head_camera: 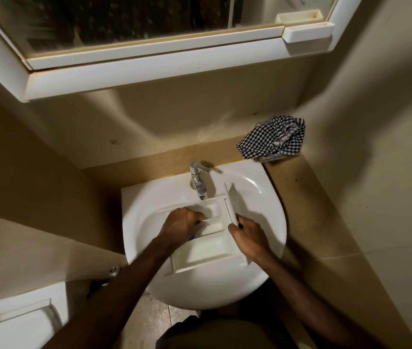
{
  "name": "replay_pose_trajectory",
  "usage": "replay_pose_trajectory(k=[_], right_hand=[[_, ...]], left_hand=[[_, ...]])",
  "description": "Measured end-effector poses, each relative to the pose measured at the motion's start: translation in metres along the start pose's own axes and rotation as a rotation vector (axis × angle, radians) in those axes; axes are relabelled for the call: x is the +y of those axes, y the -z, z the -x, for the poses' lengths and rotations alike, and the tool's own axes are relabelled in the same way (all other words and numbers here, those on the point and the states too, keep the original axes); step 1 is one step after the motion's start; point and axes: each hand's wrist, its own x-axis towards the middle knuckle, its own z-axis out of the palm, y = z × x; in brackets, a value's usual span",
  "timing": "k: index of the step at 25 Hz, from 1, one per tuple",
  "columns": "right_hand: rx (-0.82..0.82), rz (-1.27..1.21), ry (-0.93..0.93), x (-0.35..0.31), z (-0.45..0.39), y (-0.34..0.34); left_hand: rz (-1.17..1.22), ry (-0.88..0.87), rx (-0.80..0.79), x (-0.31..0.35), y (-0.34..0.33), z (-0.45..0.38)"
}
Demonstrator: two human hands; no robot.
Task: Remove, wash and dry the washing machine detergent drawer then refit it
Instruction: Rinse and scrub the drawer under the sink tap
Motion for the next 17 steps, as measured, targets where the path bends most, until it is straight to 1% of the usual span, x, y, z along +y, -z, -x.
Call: replay_pose_trajectory(k=[2, 4, 6, 7, 8, 9, 10, 11, 13, 14, 17], right_hand=[[-0.006, -0.029, -0.008, 0.002, 0.0, 0.002], [-0.02, -0.038, -0.015, -0.004, 0.0, 0.003], [-0.047, -0.06, -0.04, -0.008, 0.0, 0.005], [-0.061, -0.064, -0.048, -0.009, -0.001, 0.007], [-0.073, -0.057, -0.054, -0.01, -0.001, 0.009], [-0.084, -0.044, -0.056, -0.012, -0.002, 0.012], [-0.092, -0.023, -0.054, -0.015, -0.003, 0.014], [-0.104, -0.006, -0.048, -0.018, -0.004, 0.016], [-0.136, 0.011, -0.028, -0.026, -0.006, 0.017], [-0.149, 0.015, -0.02, -0.029, -0.006, 0.017], [-0.126, 0.017, -0.019, -0.037, -0.008, 0.017]], left_hand=[[-0.093, 0.063, 0.019, -0.009, 0.006, 0.008], [-0.026, 0.114, 0.084, -0.009, 0.011, 0.013], [0.117, 0.193, 0.256, -0.01, 0.01, 0.015], [0.122, 0.238, 0.335, -0.011, 0.011, 0.014], [0.066, 0.26, 0.382, -0.013, 0.011, 0.011], [0.0, 0.258, 0.372, -0.016, 0.01, 0.006], [-0.049, 0.244, 0.297, -0.016, 0.008, 0.0], [-0.067, 0.226, 0.184, -0.015, 0.004, -0.006], [-0.046, 0.211, 0.0, -0.01, 0.0, -0.022], [-0.013, 0.212, -0.049, -0.009, 0.0, -0.03], [0.057, 0.201, -0.051, -0.014, 0.004, -0.047]])
